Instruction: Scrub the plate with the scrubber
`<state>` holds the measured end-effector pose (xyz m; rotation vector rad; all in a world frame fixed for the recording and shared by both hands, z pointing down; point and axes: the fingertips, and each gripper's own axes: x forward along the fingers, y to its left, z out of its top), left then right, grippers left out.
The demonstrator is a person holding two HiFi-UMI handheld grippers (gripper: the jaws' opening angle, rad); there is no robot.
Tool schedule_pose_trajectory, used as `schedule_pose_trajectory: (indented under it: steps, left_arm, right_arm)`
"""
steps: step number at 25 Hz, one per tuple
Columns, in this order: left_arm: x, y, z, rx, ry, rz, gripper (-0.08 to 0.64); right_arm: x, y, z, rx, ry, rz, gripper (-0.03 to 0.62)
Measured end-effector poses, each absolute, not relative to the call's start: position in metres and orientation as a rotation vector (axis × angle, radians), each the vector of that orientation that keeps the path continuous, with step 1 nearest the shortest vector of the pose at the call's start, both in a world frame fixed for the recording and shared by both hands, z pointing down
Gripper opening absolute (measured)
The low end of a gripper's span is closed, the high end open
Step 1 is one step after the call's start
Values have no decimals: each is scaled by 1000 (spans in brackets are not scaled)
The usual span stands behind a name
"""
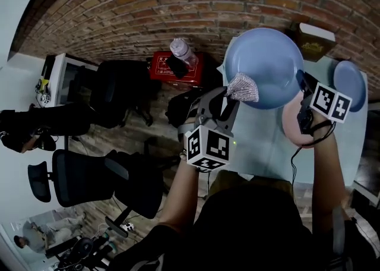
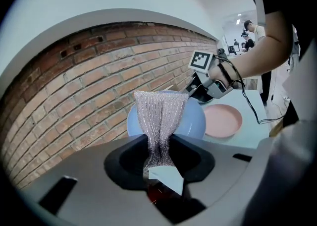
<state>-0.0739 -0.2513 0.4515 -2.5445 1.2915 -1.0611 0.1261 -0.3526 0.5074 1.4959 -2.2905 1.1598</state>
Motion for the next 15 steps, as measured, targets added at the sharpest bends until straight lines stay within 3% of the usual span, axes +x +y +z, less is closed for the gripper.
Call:
schedule_pose_trajectory:
  steps: [15]
  left_arm:
    - [-44, -225, 420, -2488, 1129, -1064, 146]
  right_arm:
    - [126, -293, 429, 1612, -2344, 976, 46]
